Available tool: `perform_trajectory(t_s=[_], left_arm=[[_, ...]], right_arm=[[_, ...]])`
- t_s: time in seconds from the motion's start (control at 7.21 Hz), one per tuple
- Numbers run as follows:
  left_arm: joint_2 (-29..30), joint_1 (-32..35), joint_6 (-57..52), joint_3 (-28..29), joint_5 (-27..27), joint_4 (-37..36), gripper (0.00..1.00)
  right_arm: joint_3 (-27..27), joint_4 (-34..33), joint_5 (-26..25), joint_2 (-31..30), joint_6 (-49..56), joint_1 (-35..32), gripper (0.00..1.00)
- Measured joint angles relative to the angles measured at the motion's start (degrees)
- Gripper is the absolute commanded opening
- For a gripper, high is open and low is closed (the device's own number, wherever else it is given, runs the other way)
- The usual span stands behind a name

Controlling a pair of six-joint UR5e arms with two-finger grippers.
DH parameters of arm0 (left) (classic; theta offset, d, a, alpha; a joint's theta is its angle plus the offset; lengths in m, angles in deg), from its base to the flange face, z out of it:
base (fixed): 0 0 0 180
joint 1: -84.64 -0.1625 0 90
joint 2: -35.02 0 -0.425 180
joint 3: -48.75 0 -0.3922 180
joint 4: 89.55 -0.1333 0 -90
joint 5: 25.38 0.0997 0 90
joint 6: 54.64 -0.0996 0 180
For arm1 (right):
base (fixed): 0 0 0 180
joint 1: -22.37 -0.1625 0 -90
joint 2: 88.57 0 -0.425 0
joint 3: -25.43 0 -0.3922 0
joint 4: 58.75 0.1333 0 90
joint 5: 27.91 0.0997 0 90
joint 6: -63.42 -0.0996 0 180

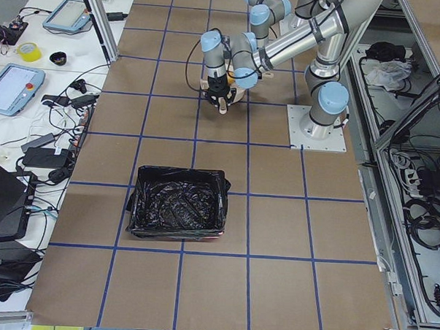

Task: Sweep and dump trash into bin
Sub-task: 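Sweep the yellow potato toy into the dustpan with the brush, then carry the dustpan toward the black bin while the right gripper returns the brush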

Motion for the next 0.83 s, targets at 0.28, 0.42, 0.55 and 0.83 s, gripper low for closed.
perform_trajectory(t_s=[0.28, 0.42, 0.55, 0.83], left_arm=[[0.07, 0.31, -0.44, 0.2, -1.64, -0.33, 0.0], [0.07, 0.35, -1.08, 0.22, -2.8, -0.38, 0.0], [0.22, 0.3, -2.46, 0.26, -4.18, -0.41, 0.0], [0.6, -0.62, -8.94, 0.49, -7.15, -0.19, 0.0]], right_arm=[[-2.64, -1.31, 0.08, 1.88, -2.87, -0.59, 0.0], [-3.39, -1.26, 0.04, 2.04, -3.28, -0.61, 0.0], [-3.76, -0.87, -0.17, 1.88, -3.34, -0.61, 0.0], [-4.05, 0.53, -0.51, 1.13, -3.15, -0.18, 0.0]])
